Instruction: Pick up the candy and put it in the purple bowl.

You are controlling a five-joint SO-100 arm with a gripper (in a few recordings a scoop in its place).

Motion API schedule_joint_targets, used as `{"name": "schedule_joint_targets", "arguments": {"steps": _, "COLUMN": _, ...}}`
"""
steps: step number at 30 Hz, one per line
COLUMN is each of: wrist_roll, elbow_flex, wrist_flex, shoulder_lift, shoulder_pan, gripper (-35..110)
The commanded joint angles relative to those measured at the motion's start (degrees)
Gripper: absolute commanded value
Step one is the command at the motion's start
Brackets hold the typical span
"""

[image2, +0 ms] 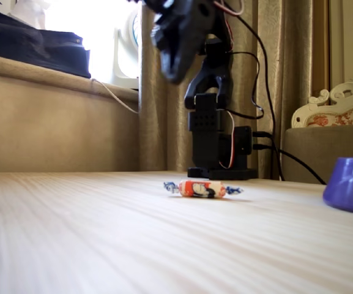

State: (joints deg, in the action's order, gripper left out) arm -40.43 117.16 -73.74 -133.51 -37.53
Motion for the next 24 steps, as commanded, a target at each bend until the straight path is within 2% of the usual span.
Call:
{"name": "schedule_joint_targets", "arguments": {"steps": 1, "wrist_roll": -1.8, "elbow_flex": -2.1, "wrist_flex": 0.4, "shoulder_lift": -1.1, "shoulder_pan": -6.0, "gripper": -1}}
{"name": "schedule_joint_targets", "arguments": {"steps": 6, "wrist_roll": -0.3, "elbow_flex": 0.4, "wrist_flex": 2.1, "shoulder_lift": -1.0, "shoulder_pan": -12.0, "gripper": -1}}
{"name": "schedule_joint_targets", "arguments": {"steps": 10, "wrist_roll": 1.9, "elbow_flex": 0.6, "wrist_flex": 3.3, "shoulder_lift": 2.1, "shoulder_pan": -8.3, "gripper": -1}}
{"name": "schedule_joint_targets", "arguments": {"steps": 24, "wrist_roll": 2.4, "elbow_flex": -0.4, "wrist_flex": 8.0, "shoulder_lift": 4.7, "shoulder_pan": -11.2, "gripper": -1}}
